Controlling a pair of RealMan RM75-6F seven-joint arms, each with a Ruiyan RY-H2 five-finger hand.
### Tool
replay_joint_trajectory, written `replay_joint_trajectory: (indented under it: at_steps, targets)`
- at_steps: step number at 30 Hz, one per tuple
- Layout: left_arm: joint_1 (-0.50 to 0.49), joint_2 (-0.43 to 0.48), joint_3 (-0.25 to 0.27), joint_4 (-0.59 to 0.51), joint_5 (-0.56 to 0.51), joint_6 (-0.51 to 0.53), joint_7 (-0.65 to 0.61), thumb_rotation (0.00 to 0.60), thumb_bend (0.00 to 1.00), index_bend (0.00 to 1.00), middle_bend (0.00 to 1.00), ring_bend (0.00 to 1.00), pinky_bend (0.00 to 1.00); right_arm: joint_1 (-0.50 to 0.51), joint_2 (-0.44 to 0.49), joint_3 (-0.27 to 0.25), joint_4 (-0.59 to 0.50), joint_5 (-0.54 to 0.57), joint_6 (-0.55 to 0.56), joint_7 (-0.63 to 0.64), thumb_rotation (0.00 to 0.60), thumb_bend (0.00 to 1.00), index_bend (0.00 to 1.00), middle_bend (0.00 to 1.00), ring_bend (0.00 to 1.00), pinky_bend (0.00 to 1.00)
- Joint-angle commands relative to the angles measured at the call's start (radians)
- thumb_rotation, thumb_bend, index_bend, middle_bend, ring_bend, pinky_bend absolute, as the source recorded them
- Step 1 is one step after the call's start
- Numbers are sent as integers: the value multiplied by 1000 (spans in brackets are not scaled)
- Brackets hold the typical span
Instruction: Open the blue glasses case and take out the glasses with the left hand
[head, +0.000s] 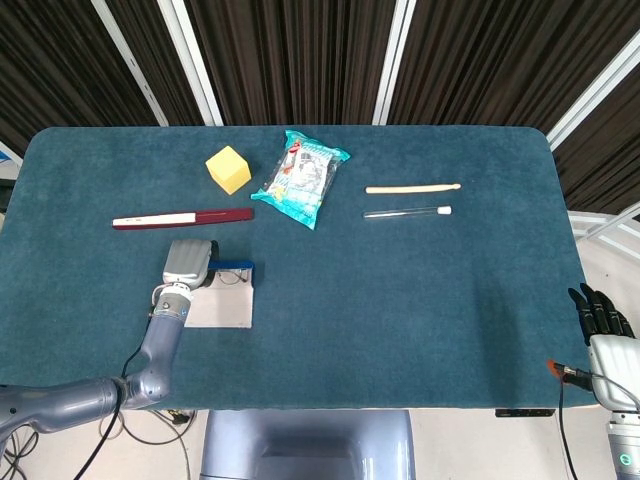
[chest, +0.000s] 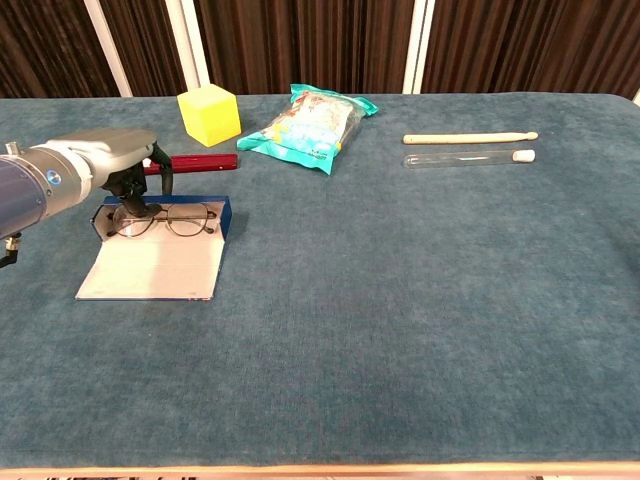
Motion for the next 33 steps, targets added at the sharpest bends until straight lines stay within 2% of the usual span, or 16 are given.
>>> replay_joint_trajectory:
  at_steps: [1,7,12,20,25,33]
  targets:
    - [0,1,-1,-1,2,2,1,600,395,554,1000,893,952,0,0,0,0,0,0,0,600,184,0,0,0,179]
    - [9,-6,-4,-2,49,50,-16,600,404,564,1000,898,952,0,-1,0,1,-2,2,2,600,184,0,0,0,179]
    - [37,-38,7,28,154,121,-79,600,406,576,1000,908,959,-1,-1,0,1,-3,3,3,600,184,0,0,0,179]
    - [62,-88,31,134,334,204,-176,600,406,579,1000,910,964,0,-1,0,1,-3,3,4,600,185,0,0,0,179]
    - [76,-104,46,176,390,202,-206,600,406,578,1000,911,964,-1,-1,0,0,-2,3,5,600,185,0,0,0,179]
    - [86,-112,41,189,411,183,-208,600,406,578,1000,910,964,-1,0,0,0,-1,1,5,600,184,0,0,0,179]
